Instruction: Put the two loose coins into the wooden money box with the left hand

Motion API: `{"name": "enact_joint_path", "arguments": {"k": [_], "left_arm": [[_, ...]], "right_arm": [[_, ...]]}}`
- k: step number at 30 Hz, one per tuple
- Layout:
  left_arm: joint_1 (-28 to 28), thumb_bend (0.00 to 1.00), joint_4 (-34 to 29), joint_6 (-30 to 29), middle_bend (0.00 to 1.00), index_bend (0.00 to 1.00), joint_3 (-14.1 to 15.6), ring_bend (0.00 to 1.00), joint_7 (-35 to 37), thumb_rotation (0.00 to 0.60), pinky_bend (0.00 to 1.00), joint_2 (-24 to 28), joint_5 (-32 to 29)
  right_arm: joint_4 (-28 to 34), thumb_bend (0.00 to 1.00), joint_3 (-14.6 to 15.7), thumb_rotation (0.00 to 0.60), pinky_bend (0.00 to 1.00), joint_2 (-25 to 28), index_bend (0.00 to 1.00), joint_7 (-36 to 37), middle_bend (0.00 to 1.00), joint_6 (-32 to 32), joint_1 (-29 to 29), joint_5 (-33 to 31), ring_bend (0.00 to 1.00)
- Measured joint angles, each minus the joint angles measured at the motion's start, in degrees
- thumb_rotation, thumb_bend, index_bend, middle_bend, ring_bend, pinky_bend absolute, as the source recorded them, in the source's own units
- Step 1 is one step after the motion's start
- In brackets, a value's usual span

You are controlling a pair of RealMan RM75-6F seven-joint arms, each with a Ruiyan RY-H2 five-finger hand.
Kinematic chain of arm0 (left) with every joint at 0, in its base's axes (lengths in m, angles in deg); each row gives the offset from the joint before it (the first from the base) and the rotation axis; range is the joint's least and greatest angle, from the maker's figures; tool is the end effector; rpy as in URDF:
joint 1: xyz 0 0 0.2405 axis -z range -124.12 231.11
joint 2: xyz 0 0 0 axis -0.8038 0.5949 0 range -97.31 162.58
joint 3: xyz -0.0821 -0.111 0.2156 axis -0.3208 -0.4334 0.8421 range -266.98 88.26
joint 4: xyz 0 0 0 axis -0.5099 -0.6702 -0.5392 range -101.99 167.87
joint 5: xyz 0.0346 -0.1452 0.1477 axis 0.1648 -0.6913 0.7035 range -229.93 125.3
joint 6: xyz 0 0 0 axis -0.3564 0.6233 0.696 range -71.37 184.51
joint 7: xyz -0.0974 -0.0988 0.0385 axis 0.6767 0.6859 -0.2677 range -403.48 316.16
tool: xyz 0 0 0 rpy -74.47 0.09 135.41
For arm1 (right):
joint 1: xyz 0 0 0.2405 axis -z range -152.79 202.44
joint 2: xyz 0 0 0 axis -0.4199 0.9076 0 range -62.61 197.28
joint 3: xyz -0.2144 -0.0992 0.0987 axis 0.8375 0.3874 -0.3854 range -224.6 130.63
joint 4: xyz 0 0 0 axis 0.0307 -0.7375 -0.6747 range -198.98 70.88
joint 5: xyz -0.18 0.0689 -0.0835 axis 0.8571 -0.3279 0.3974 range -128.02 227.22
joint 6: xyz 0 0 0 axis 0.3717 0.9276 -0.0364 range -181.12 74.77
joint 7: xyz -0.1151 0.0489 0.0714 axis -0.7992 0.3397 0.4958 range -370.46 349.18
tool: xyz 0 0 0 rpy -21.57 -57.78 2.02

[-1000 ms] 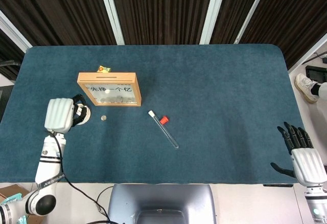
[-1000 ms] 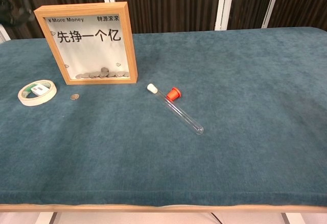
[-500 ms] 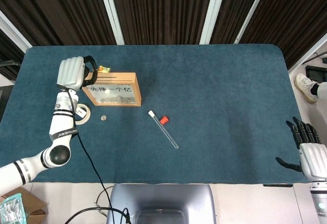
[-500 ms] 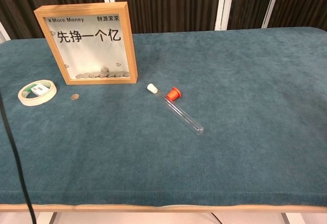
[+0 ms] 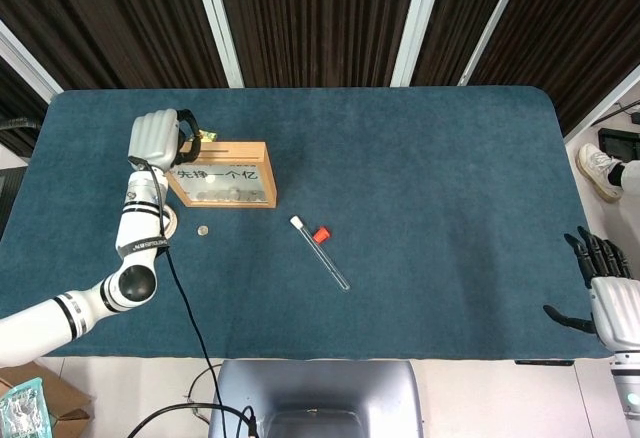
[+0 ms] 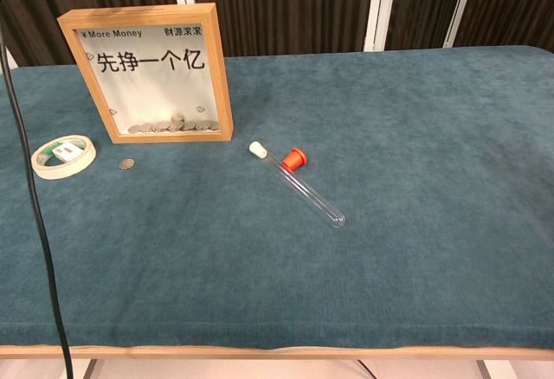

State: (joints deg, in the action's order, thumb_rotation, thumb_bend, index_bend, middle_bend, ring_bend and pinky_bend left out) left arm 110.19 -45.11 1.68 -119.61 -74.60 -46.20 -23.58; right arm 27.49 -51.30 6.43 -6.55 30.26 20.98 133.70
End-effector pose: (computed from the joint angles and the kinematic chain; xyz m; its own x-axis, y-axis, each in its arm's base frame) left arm -0.0938 0.4751 0.1247 0.2756 -0.0020 0.9613 0.9613 0.0014 -0.2756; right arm -0.3245 -0.1812 0.1809 0.3889 -0.0053 0.9213 -0.9204 0.0413 0.3887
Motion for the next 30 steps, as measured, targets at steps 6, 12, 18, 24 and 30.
{"name": "enact_joint_path", "arguments": {"k": [6, 12, 18, 24, 30], "left_arm": [[0.23, 0.57, -1.55, -0.57, 1.0, 0.67, 1.23, 1.0, -0.11, 0.6, 1.0, 1.02, -1.66], [0.53, 0.57, -2.85, -0.52, 1.0, 0.67, 2.52, 1.0, 0.24, 0.6, 1.0, 1.82, -2.72], [1.41, 0.56, -2.87, -1.04, 1.0, 0.67, 3.99, 1.0, -0.47, 0.6, 1.0, 1.3, -3.66], [2.57, 0.55, -1.51, -1.39, 1.0, 0.67, 4.9, 1.0, -1.1, 0.6, 1.0, 0.37, -4.67], [3.14, 0.55, -0.42, -1.35, 1.0, 0.67, 5.2, 1.0, -0.97, 0.6, 1.0, 0.14, -5.36]], "right_arm": [[0.15, 0.11, 0.28, 0.6, 0.0, -0.05, 0.0, -0.24, 0.0, 0.18, 0.05, 0.58, 0.0], [0.27, 0.11, 0.35, 0.6, 0.0, -0.06, 0.0, -0.32, 0.0, 0.32, 0.09, 0.68, 0.0], [0.32, 0.11, 0.45, 0.6, 0.0, 0.14, 0.0, 0.1, 0.0, 0.83, 0.35, 0.99, 0.0], [0.27, 0.11, 0.44, 0.6, 0.0, 0.2, 0.0, 0.17, 0.0, 0.72, 0.33, 0.87, 0.0], [0.25, 0.11, 0.51, 0.6, 0.0, -0.04, 0.0, -0.66, 0.0, 0.03, 0.04, 0.69, 0.0]]}}
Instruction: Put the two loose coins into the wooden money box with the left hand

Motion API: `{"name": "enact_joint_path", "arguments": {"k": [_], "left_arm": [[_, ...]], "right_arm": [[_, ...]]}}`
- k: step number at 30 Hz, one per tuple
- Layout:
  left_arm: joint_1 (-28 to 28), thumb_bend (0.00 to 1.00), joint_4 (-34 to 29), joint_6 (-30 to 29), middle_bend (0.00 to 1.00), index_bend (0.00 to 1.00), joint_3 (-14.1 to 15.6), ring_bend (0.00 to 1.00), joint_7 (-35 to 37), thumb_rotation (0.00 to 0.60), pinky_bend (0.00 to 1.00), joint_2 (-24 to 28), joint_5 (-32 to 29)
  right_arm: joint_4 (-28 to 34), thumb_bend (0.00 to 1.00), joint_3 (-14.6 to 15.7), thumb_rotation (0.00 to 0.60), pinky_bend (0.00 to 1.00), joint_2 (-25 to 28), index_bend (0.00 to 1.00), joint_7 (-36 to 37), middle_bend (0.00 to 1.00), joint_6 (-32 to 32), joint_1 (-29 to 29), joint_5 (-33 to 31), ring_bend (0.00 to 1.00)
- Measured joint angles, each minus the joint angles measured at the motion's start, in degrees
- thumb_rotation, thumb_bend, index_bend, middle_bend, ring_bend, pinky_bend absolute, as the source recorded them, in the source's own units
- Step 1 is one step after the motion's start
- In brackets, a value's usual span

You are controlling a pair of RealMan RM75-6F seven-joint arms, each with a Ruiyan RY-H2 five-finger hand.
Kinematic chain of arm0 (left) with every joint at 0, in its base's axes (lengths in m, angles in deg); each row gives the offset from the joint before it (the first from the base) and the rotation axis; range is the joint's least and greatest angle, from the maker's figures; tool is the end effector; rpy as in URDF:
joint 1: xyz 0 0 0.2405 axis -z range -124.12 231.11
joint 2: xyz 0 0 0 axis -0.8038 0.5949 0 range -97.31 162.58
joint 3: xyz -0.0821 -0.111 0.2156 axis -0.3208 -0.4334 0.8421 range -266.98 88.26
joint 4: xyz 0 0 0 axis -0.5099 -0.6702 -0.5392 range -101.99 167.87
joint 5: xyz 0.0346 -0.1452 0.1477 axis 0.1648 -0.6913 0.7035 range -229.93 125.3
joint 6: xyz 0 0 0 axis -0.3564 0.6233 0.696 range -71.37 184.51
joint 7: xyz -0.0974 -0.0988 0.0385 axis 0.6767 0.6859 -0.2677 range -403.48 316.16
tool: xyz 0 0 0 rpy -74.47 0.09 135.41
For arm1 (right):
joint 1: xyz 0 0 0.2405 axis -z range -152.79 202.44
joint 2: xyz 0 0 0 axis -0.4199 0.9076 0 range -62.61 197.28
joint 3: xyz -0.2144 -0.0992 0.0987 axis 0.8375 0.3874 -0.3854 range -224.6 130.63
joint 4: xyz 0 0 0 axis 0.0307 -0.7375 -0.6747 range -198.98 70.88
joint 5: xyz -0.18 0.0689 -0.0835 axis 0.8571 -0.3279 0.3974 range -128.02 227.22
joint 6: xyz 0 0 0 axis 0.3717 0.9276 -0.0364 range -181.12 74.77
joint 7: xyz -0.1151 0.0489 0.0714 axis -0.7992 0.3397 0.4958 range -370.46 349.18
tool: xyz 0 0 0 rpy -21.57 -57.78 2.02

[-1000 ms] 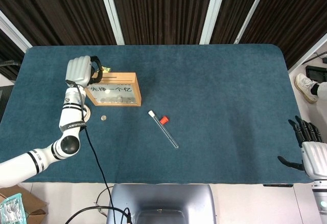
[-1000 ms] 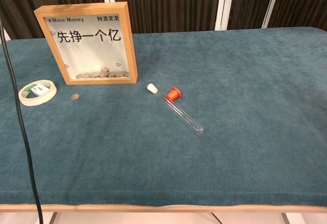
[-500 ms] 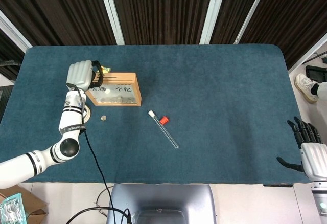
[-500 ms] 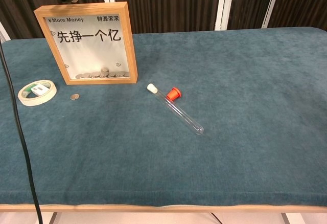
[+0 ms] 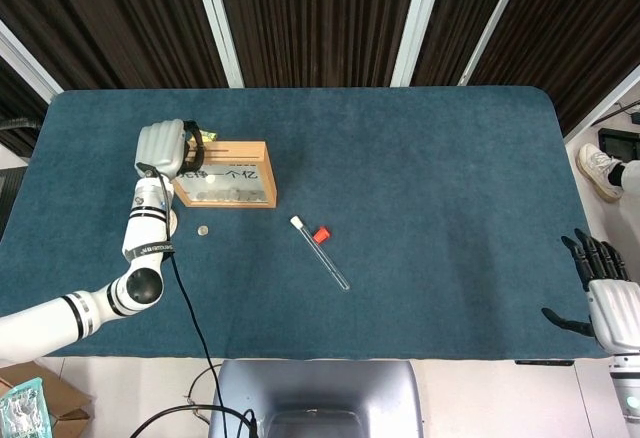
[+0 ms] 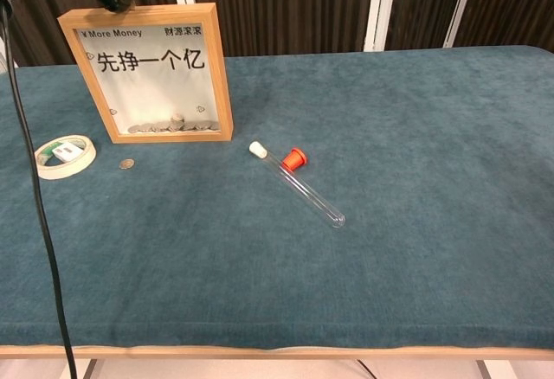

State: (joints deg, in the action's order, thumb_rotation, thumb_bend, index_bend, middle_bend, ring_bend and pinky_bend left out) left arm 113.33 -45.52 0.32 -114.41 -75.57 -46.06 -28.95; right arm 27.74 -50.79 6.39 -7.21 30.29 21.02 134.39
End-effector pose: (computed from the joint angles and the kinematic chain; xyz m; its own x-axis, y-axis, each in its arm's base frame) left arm -0.0960 0.4717 0.1100 0.3127 0.0539 0.9483 0.9489 0.0272 -0.3144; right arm -0.3230 -0.1791 0.1782 0.3965 -0.0155 0.9179 -0.9174 0.0303 0.3968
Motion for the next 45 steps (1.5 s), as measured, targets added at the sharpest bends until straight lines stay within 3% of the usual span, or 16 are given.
{"name": "enact_joint_path", "arguments": {"k": [9, 19, 27, 30, 36, 40, 45], "left_arm": [[-0.09, 0.55, -0.17, 0.67, 1.0, 0.64, 0.94, 1.0, 0.57, 0.6, 1.0, 0.79, 0.22], [-0.09, 0.47, -0.19, 1.19, 1.0, 0.43, 1.61, 1.0, 1.38, 0.6, 1.0, 1.22, 0.16], [-0.48, 0.42, -1.39, -0.58, 1.0, 0.4, 1.76, 1.0, 2.62, 0.6, 1.0, 1.2, 2.02], [-1.3, 0.39, -3.12, -2.64, 1.0, 0.37, 1.99, 1.0, 3.6, 0.6, 1.0, 1.57, 4.91], [-6.16, 0.36, -8.44, -9.1, 1.0, 0.36, 4.27, 1.0, 9.33, 0.6, 1.0, 2.64, 16.9], [-11.94, 0.36, -12.68, -13.42, 1.0, 0.36, 7.77, 1.0, 15.28, 0.6, 1.0, 3.71, 25.63], [-18.96, 0.37, -16.58, -17.67, 1.0, 0.36, 13.56, 1.0, 18.07, 0.6, 1.0, 5.33, 30.53]], "right_arm": [[0.32, 0.11, -0.29, 0.6, 0.0, -0.4, 0.0, -1.05, 0.0, 0.02, -0.07, -0.66, 0.0], [0.38, 0.11, -0.29, 0.6, 0.0, -0.31, 0.0, -0.99, 0.0, 0.12, -0.01, -0.69, 0.0], [0.32, 0.11, -0.11, 0.6, 0.0, 0.02, 0.0, -0.69, 0.0, -0.07, -0.02, -0.47, 0.0], [0.25, 0.11, -0.02, 0.6, 0.0, -0.06, 0.0, -0.76, 0.0, -0.14, -0.07, -0.32, 0.0], [0.55, 0.11, 0.43, 0.6, 0.0, -0.02, 0.0, -0.78, 0.0, 0.44, 0.06, 0.94, 0.0], [0.68, 0.11, 0.61, 0.6, 0.0, -0.03, 0.0, -0.7, 0.0, 0.72, 0.17, 1.35, 0.0], [0.86, 0.11, 1.29, 0.6, 0.0, -0.17, 0.0, -0.82, 0.0, 1.28, 0.29, 2.99, 0.0]]}}
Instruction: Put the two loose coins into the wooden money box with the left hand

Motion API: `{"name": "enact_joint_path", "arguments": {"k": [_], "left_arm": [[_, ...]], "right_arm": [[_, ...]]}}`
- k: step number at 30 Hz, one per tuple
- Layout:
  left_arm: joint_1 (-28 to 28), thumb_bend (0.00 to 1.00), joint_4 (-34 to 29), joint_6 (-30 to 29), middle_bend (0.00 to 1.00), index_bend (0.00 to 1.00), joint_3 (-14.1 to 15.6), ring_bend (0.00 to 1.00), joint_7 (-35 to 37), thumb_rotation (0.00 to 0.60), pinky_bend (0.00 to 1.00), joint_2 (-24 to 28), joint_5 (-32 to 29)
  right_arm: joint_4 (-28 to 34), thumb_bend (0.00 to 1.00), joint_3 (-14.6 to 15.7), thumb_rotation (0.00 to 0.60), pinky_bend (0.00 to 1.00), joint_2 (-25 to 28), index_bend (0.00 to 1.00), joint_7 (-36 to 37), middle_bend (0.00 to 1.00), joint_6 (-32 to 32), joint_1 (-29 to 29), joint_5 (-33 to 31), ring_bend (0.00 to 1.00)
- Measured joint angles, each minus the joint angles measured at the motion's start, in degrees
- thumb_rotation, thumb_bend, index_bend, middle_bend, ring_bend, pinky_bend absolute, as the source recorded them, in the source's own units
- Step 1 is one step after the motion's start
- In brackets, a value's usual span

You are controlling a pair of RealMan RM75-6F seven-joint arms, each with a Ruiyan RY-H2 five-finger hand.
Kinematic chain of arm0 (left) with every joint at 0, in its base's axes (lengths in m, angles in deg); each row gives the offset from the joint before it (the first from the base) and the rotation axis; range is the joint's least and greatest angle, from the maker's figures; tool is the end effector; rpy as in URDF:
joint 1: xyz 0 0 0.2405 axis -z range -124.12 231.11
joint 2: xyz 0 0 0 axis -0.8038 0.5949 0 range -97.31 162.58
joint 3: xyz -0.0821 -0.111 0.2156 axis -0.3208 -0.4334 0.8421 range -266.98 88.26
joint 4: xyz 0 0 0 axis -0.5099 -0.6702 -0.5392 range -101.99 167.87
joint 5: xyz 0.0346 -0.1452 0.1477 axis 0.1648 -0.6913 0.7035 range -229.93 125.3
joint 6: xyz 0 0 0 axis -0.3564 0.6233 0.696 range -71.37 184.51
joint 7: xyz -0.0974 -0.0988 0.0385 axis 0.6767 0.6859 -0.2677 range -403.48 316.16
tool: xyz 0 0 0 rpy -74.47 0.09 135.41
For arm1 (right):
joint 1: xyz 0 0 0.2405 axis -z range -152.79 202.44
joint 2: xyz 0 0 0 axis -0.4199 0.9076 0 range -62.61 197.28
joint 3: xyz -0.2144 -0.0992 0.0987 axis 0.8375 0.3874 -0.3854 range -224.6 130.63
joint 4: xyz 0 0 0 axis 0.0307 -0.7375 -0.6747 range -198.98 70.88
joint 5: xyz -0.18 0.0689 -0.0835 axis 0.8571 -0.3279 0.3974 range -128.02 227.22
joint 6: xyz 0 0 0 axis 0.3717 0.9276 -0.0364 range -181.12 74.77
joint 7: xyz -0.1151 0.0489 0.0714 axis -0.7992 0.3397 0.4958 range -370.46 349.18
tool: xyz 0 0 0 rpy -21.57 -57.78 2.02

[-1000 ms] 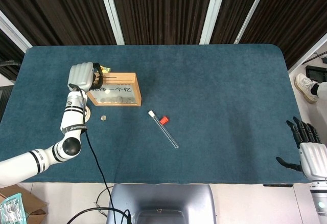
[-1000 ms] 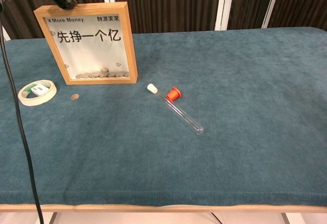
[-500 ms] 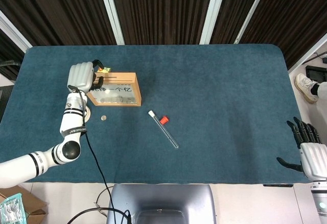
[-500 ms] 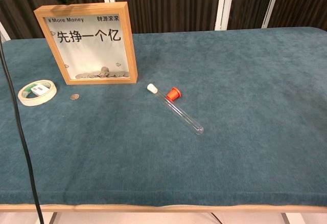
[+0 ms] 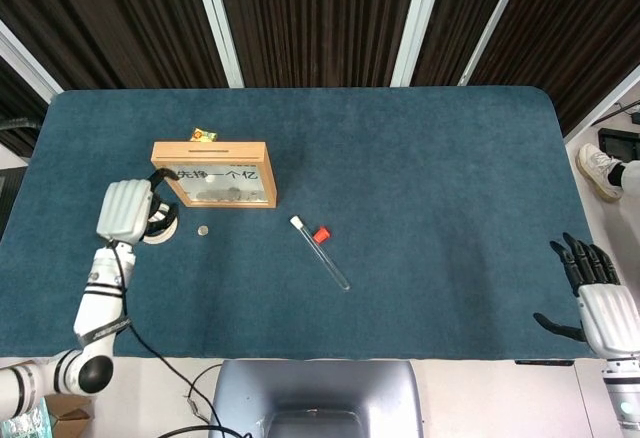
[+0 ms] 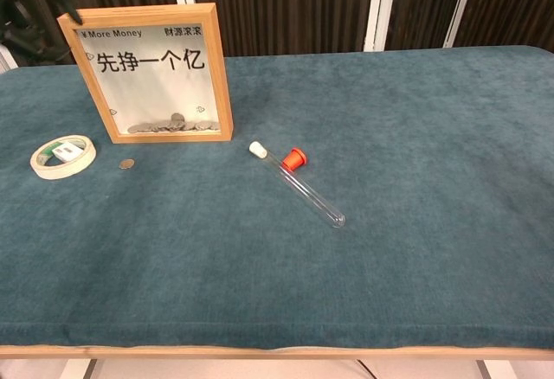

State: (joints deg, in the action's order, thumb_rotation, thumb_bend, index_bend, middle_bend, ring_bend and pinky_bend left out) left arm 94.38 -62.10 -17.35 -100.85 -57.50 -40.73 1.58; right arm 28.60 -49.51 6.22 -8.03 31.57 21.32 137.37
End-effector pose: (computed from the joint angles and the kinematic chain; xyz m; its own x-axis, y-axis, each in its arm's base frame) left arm -0.1727 0.3619 0.1116 0.2873 -0.0299 0.9574 0.9510 -0.1099 -0.2888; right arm -0.3147 -0.1726 0.1721 0.3992 -0.0215 0.9166 -0.9168 -0.0172 0.3989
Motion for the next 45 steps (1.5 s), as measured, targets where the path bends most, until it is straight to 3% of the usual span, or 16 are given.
{"name": "enact_joint_path", "arguments": {"k": [7, 15, 24, 31, 45], "left_arm": [[-8.93, 0.38, 0.3, -6.51, 1.0, 0.41, 8.17, 1.0, 1.92, 0.6, 1.0, -1.81, 11.18], [-11.78, 0.39, 11.06, -4.47, 1.0, 0.4, 9.72, 1.0, 0.19, 0.6, 1.0, -9.74, 10.69], [-12.05, 0.39, 25.77, -2.74, 1.0, 0.4, 8.67, 1.0, -3.41, 0.6, 1.0, -21.42, 11.93], [-10.31, 0.39, 34.21, 0.32, 1.0, 0.42, 4.76, 1.0, -2.66, 0.6, 1.0, -29.2, 12.51], [-6.63, 0.39, 41.88, 6.88, 1.0, 0.44, -1.89, 1.0, -3.34, 0.6, 1.0, -33.66, 9.71]], "right_arm": [[0.5, 0.11, 0.48, 0.6, 0.0, -0.03, 0.0, -0.88, 0.0, 0.06, 0.06, 0.65, 0.0], [-0.06, 0.11, 0.29, 0.6, 0.0, 0.54, 0.0, 0.89, 0.0, 0.44, 0.31, 0.4, 0.0], [-0.23, 0.11, 0.23, 0.6, 0.0, 0.53, 0.0, 0.65, 0.0, 0.11, 0.27, -0.09, 0.0], [-0.3, 0.11, 0.0, 0.6, 0.0, 0.42, 0.0, 0.54, 0.0, -0.36, 0.08, -0.72, 0.0], [-0.49, 0.11, -0.26, 0.6, 0.0, 0.5, 0.0, 0.55, 0.0, -1.27, -0.29, -1.52, 0.0]]}}
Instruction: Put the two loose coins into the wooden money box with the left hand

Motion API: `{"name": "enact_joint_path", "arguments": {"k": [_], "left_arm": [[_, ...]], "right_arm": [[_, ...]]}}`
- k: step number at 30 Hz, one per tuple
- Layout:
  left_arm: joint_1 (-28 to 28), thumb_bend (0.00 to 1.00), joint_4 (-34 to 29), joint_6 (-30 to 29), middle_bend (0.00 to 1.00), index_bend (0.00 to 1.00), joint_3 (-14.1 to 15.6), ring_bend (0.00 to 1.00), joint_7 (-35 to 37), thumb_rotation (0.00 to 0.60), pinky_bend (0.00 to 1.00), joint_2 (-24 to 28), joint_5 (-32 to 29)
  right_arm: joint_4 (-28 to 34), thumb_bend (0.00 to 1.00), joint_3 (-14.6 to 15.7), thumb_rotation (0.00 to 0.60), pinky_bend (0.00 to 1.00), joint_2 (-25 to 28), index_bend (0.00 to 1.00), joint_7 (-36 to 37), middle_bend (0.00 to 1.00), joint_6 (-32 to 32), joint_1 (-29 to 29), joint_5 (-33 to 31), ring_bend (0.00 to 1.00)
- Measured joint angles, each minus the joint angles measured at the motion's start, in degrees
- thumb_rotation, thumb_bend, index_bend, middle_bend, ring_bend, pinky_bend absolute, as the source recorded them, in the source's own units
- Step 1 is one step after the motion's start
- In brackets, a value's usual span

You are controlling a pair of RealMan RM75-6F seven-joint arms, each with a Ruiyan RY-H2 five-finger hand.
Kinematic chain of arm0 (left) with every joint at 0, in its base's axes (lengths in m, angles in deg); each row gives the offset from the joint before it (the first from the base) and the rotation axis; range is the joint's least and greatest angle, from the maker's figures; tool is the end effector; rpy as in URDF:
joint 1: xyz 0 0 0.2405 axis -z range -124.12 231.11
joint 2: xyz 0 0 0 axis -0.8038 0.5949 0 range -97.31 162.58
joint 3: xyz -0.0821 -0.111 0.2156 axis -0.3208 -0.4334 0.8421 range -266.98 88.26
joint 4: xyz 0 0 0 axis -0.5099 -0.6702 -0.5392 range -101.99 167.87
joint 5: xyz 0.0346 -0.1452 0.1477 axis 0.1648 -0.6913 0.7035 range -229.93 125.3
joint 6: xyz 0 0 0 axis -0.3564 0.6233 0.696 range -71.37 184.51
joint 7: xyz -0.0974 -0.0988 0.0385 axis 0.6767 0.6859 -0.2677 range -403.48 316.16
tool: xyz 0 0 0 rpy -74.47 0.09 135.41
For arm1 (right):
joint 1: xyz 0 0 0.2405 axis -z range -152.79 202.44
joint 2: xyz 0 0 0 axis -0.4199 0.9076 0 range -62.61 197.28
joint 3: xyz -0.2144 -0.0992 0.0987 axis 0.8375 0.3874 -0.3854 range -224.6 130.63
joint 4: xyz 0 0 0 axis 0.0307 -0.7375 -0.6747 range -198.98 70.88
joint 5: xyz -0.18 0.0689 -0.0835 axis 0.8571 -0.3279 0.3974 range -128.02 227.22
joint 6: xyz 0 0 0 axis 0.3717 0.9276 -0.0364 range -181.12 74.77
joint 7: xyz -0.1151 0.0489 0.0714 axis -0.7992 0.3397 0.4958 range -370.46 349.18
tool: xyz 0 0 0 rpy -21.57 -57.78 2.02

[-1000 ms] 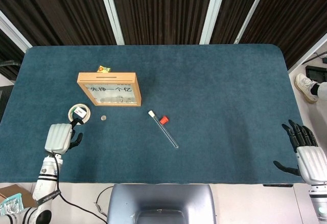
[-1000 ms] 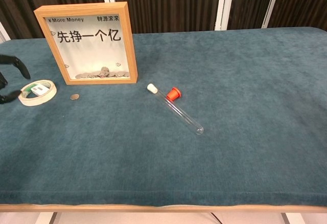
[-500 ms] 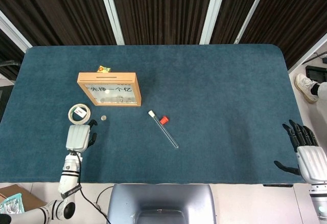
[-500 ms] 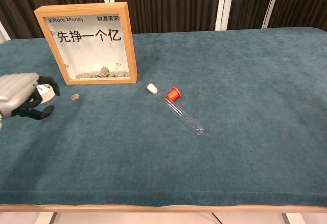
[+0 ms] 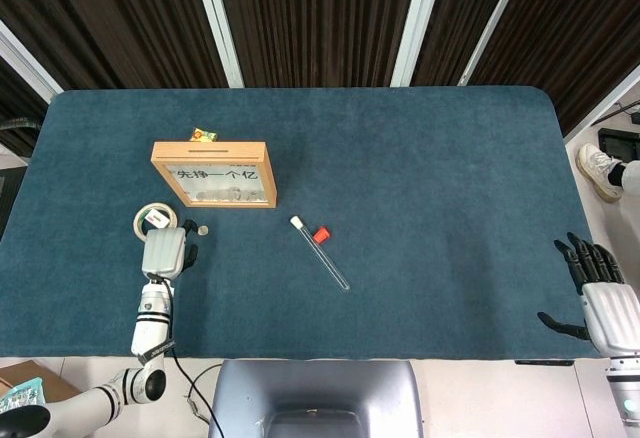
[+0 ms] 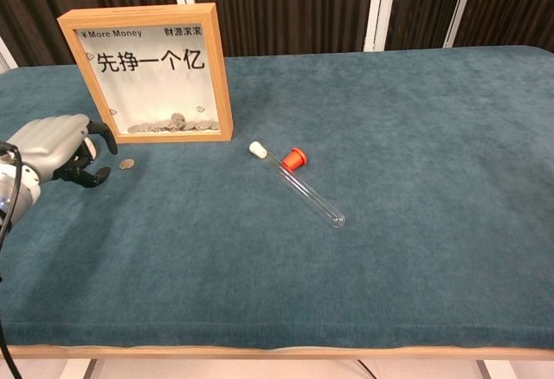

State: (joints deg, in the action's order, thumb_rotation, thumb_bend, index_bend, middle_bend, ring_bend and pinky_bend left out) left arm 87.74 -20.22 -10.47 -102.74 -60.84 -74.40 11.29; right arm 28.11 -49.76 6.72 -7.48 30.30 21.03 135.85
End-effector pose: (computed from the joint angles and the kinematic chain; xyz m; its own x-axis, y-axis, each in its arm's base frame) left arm -0.2423 0.3545 -0.0341 0.4723 0.0455 0.8803 0.8813 -0.0085 -0.4724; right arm -0.3205 -0.1752 0.1754 0.4035 -0.0349 0.9143 -0.9147 0.0064 0.4040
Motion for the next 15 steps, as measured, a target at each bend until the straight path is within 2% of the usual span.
{"name": "enact_joint_path", "arguments": {"k": [5, 15], "left_arm": [[1.17, 0.42, 1.54, 1.83, 1.0, 0.47, -1.29, 1.0, -0.8, 0.6, 1.0, -1.23, -0.87], [2.82, 0.44, 4.25, 4.29, 1.0, 0.45, -3.31, 1.0, -1.12, 0.6, 1.0, -3.18, -2.36]], "right_arm": [[0.04, 0.11, -0.2, 0.6, 0.0, -0.05, 0.0, -0.17, 0.0, -0.14, -0.03, -0.53, 0.0], [0.17, 0.11, -0.15, 0.6, 0.0, -0.05, 0.0, -0.2, 0.0, -0.22, -0.08, -0.49, 0.0]]}}
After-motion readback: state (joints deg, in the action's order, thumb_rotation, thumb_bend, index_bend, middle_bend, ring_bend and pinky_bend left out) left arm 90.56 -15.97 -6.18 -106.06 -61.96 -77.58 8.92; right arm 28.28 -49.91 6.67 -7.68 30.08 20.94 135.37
